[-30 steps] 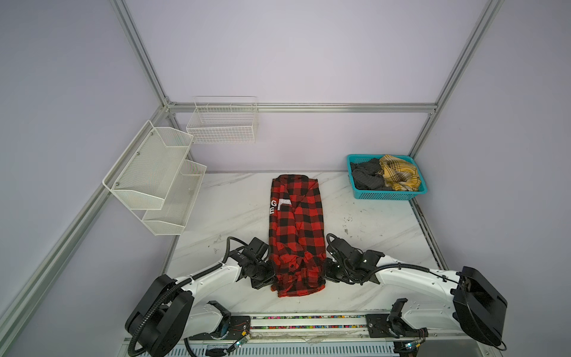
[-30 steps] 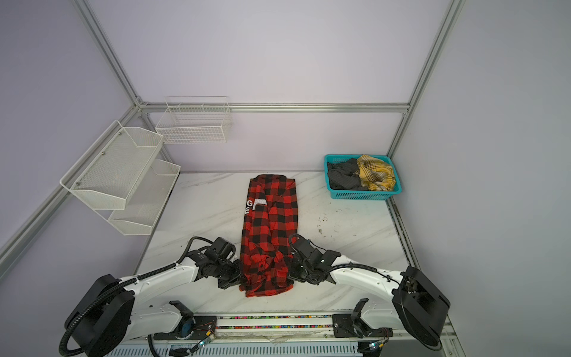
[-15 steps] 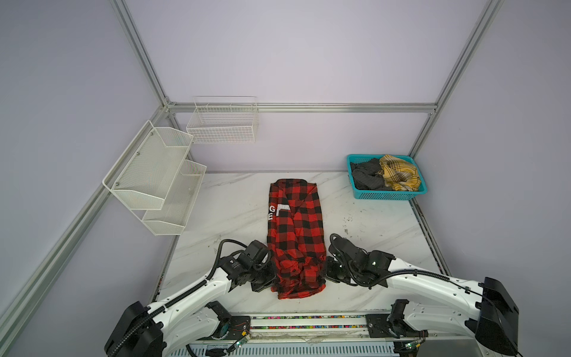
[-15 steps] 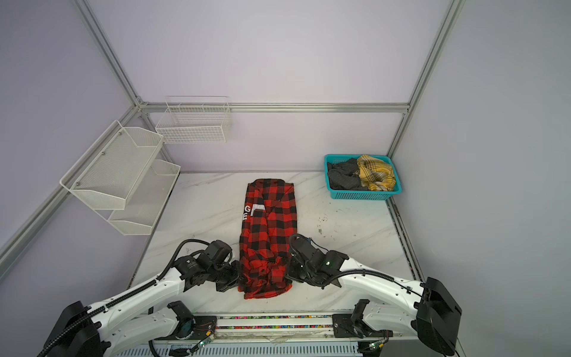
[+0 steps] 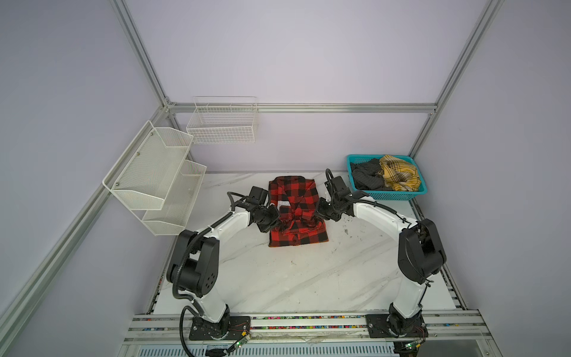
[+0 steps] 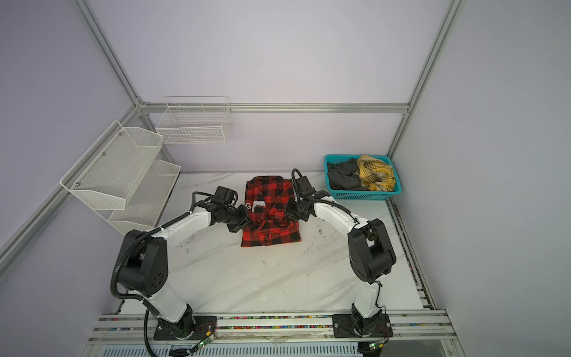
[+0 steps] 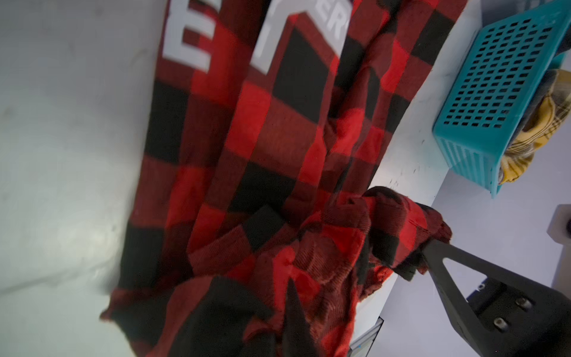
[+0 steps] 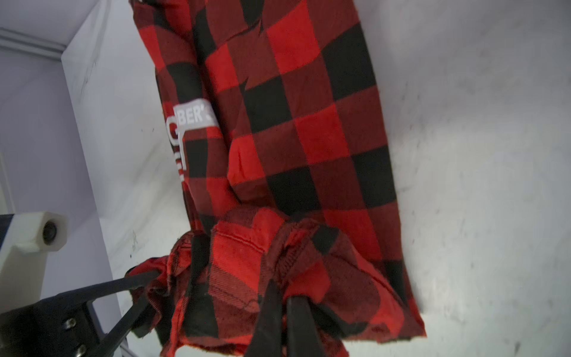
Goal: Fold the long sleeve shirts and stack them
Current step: 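Lift the near end with both grippers and fold it toward the far end, then lay the folded end onto the far end and open both grippers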
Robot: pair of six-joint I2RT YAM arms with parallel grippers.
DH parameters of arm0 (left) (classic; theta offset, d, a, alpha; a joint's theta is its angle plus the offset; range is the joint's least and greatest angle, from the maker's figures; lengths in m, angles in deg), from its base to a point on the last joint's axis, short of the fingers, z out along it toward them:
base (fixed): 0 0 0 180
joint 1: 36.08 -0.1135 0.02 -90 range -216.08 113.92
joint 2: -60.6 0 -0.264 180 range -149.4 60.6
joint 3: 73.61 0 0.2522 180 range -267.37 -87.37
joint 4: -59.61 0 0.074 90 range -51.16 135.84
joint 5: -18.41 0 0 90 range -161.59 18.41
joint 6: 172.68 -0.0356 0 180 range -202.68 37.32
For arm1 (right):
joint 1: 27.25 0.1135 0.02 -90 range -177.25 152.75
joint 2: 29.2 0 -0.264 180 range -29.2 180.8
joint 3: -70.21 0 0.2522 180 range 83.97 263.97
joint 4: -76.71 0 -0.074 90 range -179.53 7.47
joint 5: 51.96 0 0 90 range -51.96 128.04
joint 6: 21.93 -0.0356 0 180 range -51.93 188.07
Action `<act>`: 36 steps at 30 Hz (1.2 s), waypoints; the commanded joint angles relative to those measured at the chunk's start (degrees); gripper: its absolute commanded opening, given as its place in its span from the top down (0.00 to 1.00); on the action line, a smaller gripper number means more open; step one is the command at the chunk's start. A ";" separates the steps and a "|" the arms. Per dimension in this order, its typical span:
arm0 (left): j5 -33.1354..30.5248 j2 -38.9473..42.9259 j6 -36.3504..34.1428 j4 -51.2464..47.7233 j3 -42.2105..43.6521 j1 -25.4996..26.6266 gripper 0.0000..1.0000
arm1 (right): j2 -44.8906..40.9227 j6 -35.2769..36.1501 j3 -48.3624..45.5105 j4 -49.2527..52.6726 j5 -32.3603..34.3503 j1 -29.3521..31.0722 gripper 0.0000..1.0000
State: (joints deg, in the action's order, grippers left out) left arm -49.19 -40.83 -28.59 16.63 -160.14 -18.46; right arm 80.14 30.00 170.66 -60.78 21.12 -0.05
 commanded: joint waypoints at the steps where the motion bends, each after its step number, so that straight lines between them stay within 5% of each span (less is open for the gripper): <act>1: 2.77 -5.30 -3.36 2.95 -8.44 -2.40 1.00 | 6.19 4.74 7.69 2.04 -2.83 -2.25 1.00; 5: 5.32 -13.70 -3.46 3.62 -16.08 -3.89 1.00 | 13.61 5.80 16.21 2.88 -4.69 -3.78 1.00; 11: 4.41 -15.11 -2.87 4.14 -20.22 -4.49 1.00 | 16.88 6.93 24.30 3.46 -6.92 -4.20 1.00; 24: 4.34 -8.84 -1.40 5.83 -17.55 -3.92 1.00 | 8.49 6.25 17.15 0.28 -5.16 -4.16 1.00; 32: 0.62 -21.93 -2.65 2.08 -33.04 -5.43 1.00 | 27.70 7.20 42.48 5.15 -7.41 -5.23 1.00; 34: 0.11 -27.23 -3.08 0.93 -38.31 -6.17 0.93 | 33.60 7.27 51.27 6.33 -7.92 -5.33 0.72; 36: -0.16 -31.25 -3.45 -2.39 -43.91 -6.74 0.56 | 36.25 6.24 55.80 7.46 -8.58 -5.89 0.45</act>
State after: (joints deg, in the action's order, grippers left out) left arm -47.95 -67.78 -30.93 18.88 -196.14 -23.83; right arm 112.25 36.63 222.49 -57.72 14.06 -5.12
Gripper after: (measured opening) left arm 0.287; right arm 0.451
